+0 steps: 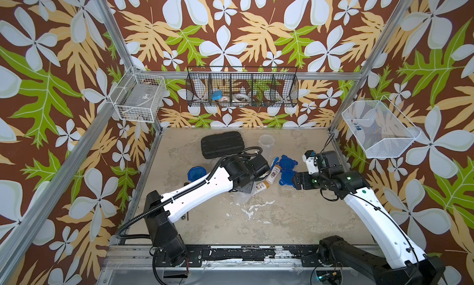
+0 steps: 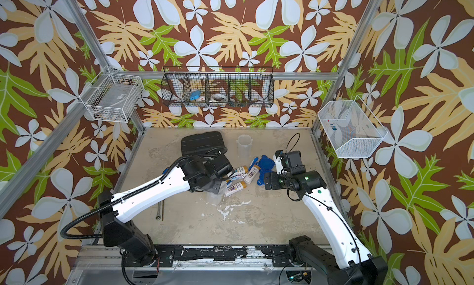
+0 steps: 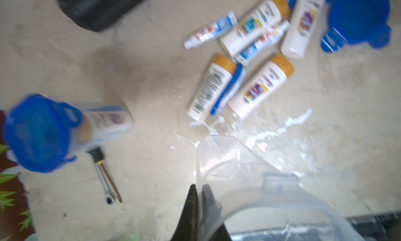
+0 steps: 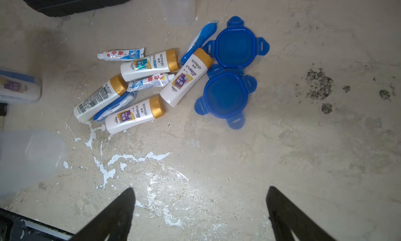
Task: Pack away toiletry kits
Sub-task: Place the container at the center of the board.
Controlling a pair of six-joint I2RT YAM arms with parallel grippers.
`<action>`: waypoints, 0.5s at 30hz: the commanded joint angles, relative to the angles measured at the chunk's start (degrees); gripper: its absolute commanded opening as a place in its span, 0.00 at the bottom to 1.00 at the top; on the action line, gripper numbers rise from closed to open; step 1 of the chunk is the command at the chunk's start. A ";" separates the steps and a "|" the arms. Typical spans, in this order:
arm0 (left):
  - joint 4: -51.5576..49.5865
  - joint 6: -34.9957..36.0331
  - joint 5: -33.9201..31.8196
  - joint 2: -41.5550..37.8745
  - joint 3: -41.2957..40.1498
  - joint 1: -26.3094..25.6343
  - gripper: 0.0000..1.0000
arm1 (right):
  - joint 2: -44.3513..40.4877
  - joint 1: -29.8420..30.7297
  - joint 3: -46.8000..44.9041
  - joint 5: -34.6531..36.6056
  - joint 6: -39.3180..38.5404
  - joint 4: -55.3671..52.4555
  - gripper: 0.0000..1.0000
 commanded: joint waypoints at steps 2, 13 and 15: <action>8.59 -6.71 9.83 -0.42 -4.73 -4.87 0.00 | -0.74 0.00 -1.64 -1.27 1.09 3.24 0.94; 14.53 -9.09 9.43 4.17 -8.59 -8.81 0.03 | -3.83 -0.02 -2.44 0.59 2.72 1.63 0.94; 15.57 -9.18 9.81 3.58 -9.89 -8.81 0.11 | -4.06 0.01 -2.36 0.65 2.87 1.15 0.94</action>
